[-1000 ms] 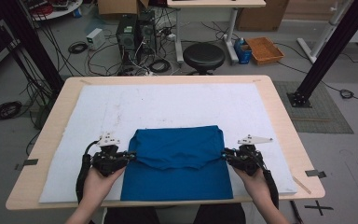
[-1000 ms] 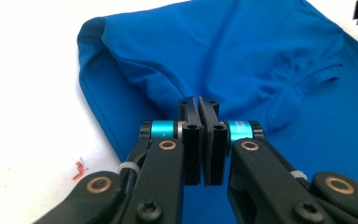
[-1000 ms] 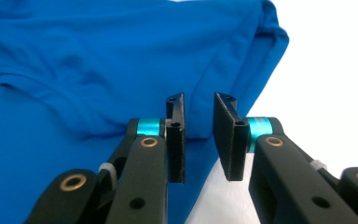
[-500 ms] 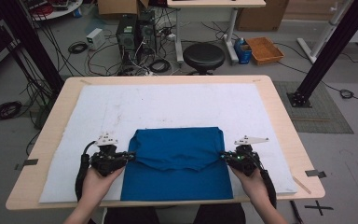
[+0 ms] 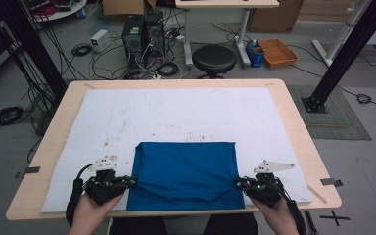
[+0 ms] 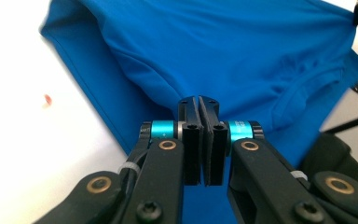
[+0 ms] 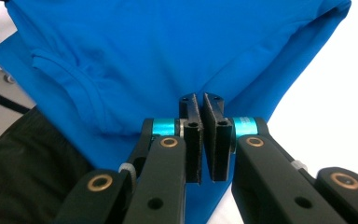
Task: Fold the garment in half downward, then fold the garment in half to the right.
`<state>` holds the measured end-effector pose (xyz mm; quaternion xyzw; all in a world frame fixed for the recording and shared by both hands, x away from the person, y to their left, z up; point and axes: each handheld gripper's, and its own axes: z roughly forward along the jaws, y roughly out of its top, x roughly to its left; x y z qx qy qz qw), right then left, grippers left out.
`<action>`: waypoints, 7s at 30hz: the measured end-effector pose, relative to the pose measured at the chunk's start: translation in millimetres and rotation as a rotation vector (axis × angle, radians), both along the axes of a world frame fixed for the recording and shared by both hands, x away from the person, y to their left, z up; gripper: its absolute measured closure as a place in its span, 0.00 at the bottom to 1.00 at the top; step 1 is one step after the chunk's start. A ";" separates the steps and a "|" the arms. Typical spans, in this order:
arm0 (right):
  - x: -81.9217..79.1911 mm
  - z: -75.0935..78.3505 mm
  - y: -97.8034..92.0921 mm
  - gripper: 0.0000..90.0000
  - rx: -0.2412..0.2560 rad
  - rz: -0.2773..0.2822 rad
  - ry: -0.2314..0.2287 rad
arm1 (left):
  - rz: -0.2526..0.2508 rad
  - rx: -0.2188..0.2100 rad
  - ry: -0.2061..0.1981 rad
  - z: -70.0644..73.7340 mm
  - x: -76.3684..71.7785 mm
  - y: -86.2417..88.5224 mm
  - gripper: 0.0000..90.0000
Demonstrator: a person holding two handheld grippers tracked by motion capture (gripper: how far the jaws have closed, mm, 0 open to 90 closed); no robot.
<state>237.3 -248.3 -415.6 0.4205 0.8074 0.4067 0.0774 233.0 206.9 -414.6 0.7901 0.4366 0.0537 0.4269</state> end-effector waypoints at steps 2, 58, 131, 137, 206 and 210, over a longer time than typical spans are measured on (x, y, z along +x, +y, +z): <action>-5.7 -1.9 -1.6 0.97 -0.015 0.004 0.001 | -0.010 0.028 0.001 -2.5 -6.4 -0.8 0.98; 131.0 -28.9 3.0 0.97 -0.075 -0.214 -0.042 | 0.154 0.149 -0.093 -29.7 125.3 -8.7 0.92; 131.9 1.8 -37.6 0.41 0.087 -0.294 -0.186 | 0.125 0.035 -0.328 22.7 113.1 5.5 0.39; 131.0 3.7 -34.7 0.41 0.085 -0.285 -0.197 | 0.129 0.033 -0.347 26.9 109.5 8.2 0.39; 143.8 21.4 93.4 0.39 0.077 0.003 -0.227 | 0.158 -0.004 -0.147 -13.5 12.8 3.2 0.40; 146.0 23.0 108.5 0.39 0.073 0.028 -0.226 | 0.161 -0.010 -0.132 -16.1 12.9 -1.3 0.40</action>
